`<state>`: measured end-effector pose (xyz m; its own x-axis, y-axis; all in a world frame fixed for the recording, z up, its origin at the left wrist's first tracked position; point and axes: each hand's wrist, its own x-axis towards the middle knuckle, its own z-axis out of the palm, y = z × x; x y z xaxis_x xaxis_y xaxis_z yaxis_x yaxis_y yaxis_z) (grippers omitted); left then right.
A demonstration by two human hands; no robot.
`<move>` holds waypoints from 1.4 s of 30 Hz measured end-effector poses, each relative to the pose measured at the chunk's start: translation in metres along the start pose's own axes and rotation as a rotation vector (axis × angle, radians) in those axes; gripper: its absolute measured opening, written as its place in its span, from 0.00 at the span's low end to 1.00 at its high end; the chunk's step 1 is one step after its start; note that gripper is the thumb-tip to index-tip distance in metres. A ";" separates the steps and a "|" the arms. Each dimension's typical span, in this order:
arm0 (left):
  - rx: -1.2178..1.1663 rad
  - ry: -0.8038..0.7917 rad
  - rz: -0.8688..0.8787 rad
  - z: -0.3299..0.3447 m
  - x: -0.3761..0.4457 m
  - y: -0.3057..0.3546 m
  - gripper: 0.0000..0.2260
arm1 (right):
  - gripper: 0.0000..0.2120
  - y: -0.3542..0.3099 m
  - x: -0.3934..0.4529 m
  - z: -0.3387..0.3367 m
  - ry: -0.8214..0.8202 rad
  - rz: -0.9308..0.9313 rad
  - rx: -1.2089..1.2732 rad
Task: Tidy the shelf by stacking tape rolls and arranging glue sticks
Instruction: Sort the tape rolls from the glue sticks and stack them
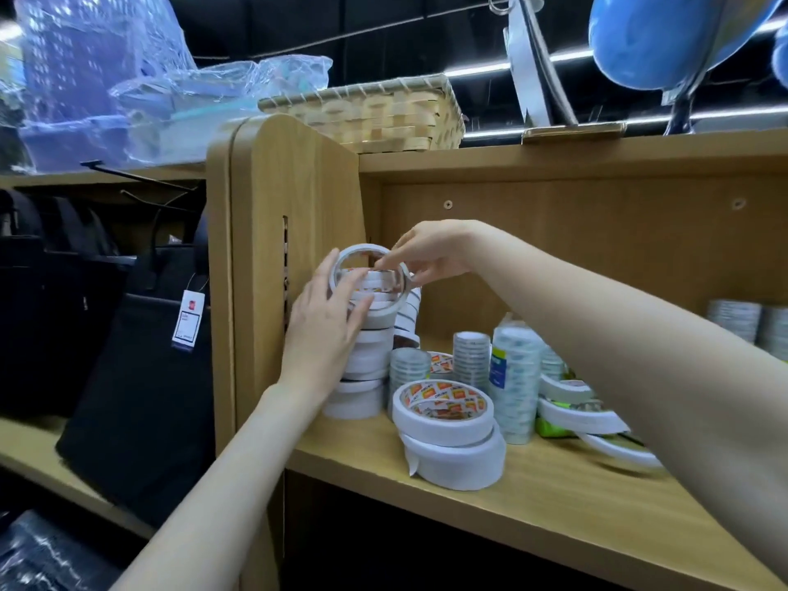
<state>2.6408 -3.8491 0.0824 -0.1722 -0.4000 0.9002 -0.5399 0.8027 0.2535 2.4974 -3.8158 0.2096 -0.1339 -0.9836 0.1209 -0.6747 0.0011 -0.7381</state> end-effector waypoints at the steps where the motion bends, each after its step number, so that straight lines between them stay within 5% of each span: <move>1: 0.017 0.017 -0.017 0.001 0.003 -0.001 0.19 | 0.20 0.005 0.001 -0.002 0.016 -0.003 -0.017; 9: -0.022 -0.030 0.004 -0.014 0.009 0.003 0.23 | 0.17 0.011 0.004 0.003 0.158 -0.006 0.260; 15: 0.119 -0.106 0.086 -0.004 0.004 -0.010 0.27 | 0.18 0.005 -0.007 0.008 0.098 0.024 0.354; 20: -0.038 -0.063 -0.001 -0.005 -0.016 0.010 0.25 | 0.17 0.025 -0.041 -0.019 0.168 -0.051 0.113; 24: -0.295 -0.050 0.004 -0.010 -0.056 0.032 0.22 | 0.07 0.056 -0.105 -0.028 0.185 -0.339 -0.146; 26: -0.335 -0.129 0.010 -0.008 -0.067 0.035 0.20 | 0.05 0.066 -0.132 -0.021 0.030 -0.472 -0.364; 31: -0.340 -0.309 -0.018 0.002 -0.070 0.035 0.18 | 0.15 0.090 -0.147 0.014 -0.330 -0.395 -0.838; 42: -0.353 -0.155 -0.119 -0.001 -0.068 0.037 0.10 | 0.06 0.104 -0.161 -0.012 -0.244 -0.493 -0.636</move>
<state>2.6335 -3.7921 0.0307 -0.2619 -0.5396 0.8001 -0.2516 0.8386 0.4832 2.4405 -3.6552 0.1216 0.3951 -0.9093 0.1308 -0.9050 -0.4097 -0.1146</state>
